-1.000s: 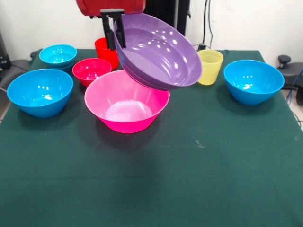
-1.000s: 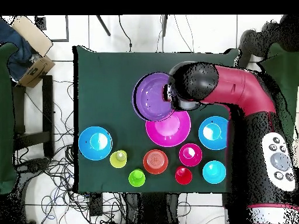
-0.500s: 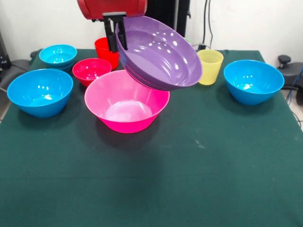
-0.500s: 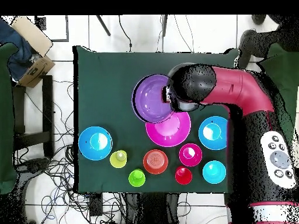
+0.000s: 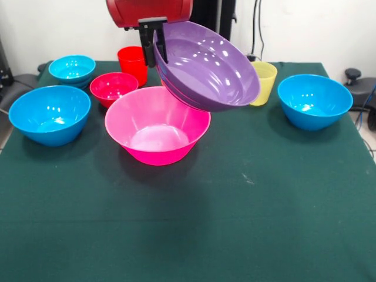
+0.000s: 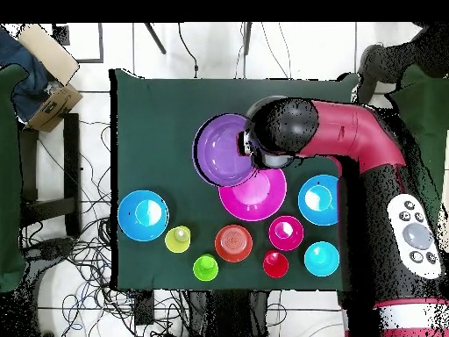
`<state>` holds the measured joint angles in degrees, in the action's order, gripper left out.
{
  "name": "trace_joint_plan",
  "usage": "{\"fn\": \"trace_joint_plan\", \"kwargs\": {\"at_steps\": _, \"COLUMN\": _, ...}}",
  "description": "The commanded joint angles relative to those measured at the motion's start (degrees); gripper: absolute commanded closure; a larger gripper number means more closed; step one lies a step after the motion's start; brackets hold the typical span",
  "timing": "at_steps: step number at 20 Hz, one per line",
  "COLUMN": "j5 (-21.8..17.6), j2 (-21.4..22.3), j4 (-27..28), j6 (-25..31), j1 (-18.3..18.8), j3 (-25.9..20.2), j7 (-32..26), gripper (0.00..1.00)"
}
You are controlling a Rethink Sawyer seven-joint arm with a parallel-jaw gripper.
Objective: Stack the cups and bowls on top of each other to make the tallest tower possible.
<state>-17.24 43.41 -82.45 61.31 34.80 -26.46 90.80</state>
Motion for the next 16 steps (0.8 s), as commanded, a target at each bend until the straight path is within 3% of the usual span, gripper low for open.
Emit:
{"fn": "trace_joint_plan", "kwargs": {"at_steps": 1, "j5": -4.96, "j2": -2.1, "j4": -4.62, "j6": -1.71, "j1": 2.18, "j3": -5.08, "j7": -16.2, "gripper": 1.0}}
{"fn": "trace_joint_plan", "kwargs": {"at_steps": 16, "j5": -7.04, "j2": -2.98, "j4": -4.07, "j6": 0.49, "j1": 5.93, "j3": -8.96, "j7": -17.99, "gripper": 1.0}}
